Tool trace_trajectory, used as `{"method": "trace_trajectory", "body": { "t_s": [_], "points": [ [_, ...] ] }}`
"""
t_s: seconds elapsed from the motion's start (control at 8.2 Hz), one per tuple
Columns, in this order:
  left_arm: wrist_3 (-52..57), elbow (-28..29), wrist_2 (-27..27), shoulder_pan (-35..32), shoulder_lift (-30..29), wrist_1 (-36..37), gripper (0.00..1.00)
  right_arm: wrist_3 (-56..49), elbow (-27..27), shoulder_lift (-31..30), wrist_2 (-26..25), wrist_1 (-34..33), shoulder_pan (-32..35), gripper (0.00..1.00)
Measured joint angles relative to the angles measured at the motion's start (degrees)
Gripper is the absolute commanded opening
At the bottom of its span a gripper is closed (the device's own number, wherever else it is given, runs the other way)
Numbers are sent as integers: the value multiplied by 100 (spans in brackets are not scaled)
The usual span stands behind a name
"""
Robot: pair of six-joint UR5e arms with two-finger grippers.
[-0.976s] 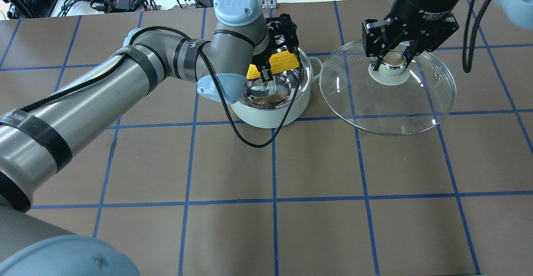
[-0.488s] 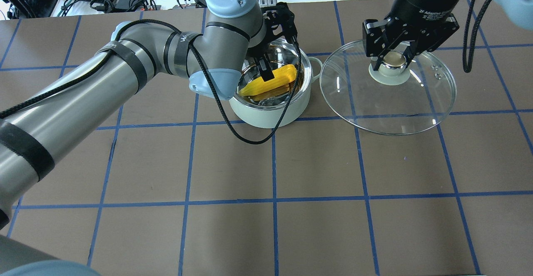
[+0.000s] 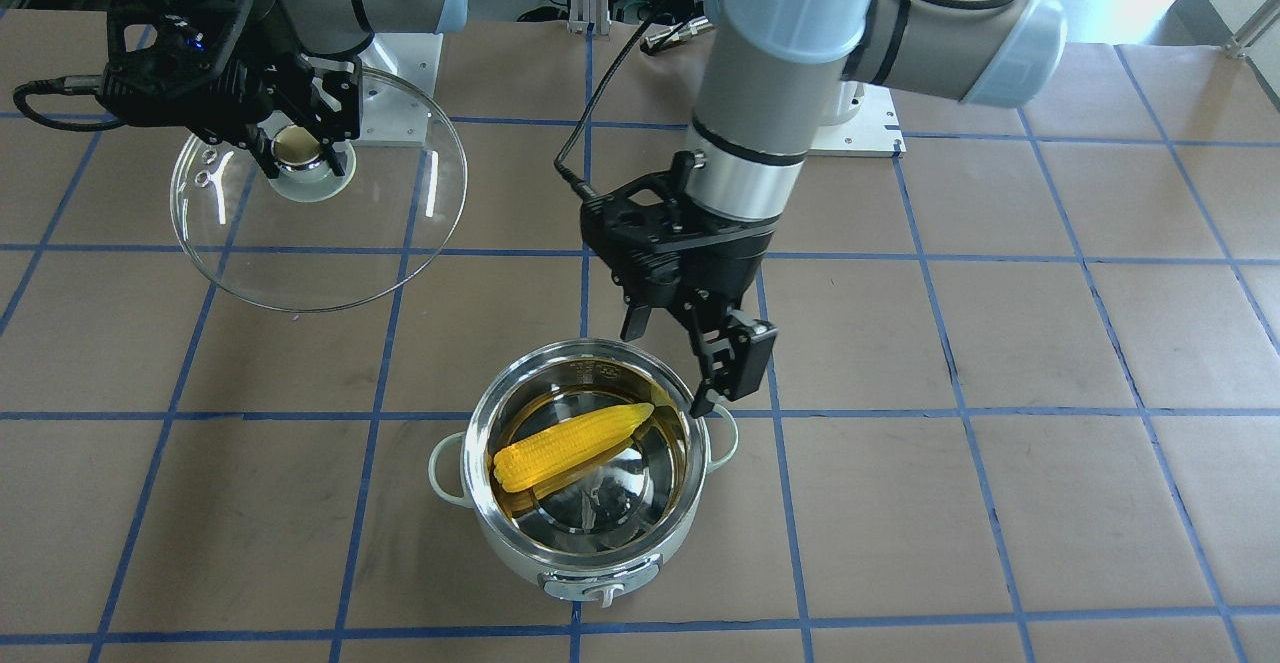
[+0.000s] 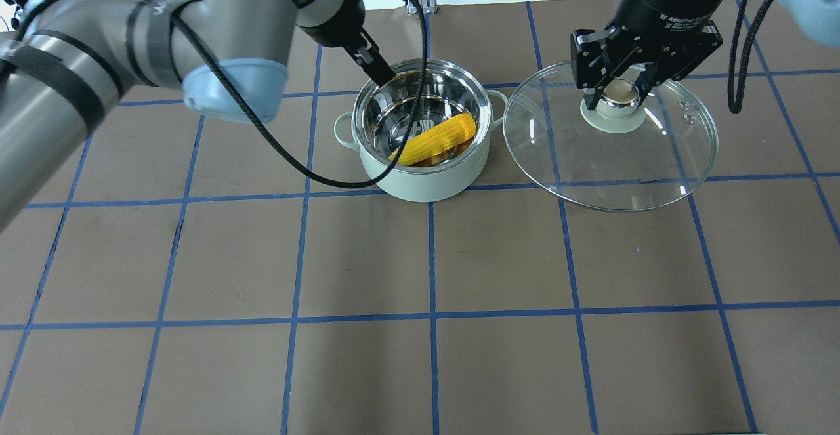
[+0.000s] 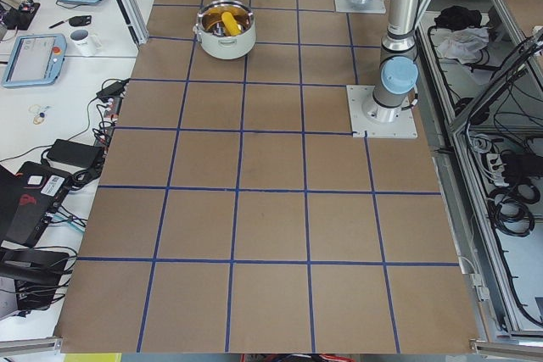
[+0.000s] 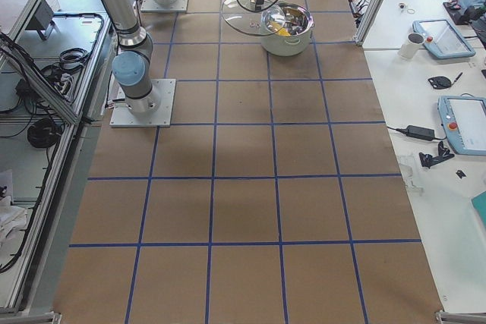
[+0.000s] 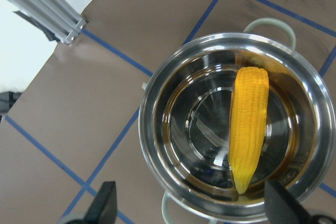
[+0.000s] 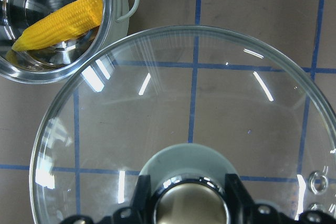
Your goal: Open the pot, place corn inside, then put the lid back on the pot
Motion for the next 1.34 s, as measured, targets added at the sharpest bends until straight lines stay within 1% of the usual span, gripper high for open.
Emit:
{"method": "trace_trajectory", "body": {
  "t_s": [0.12, 0.37, 0.61, 0.73, 0.98, 1.1, 1.34],
  "points": [
    [-150, 0, -234, 407, 207, -408, 100, 3, 0, 0, 0, 0, 0, 17],
    [-513, 0, -414, 1085, 431, -925, 100, 15, 0, 1, 14, -9, 0, 16],
    [-1443, -3, -413, 1288, 494, -1034, 100, 42, -4, 14, 21, -58, 2, 16],
    [-2032, -6, -405, 1310, 519, -1027, 100, 96, -11, 53, 41, -192, 17, 16],
    [-2771, -18, -378, 1316, 591, -1046, 100, 267, -25, 419, 76, -905, 225, 16],
    [-2912, -47, -229, 1315, 646, -1085, 100, 600, -69, 747, 38, -1330, 544, 16],
    [-3336, -96, 195, 1314, 804, -1425, 100, 1465, -237, 1461, -108, -2062, 1201, 16]
  ]
}}
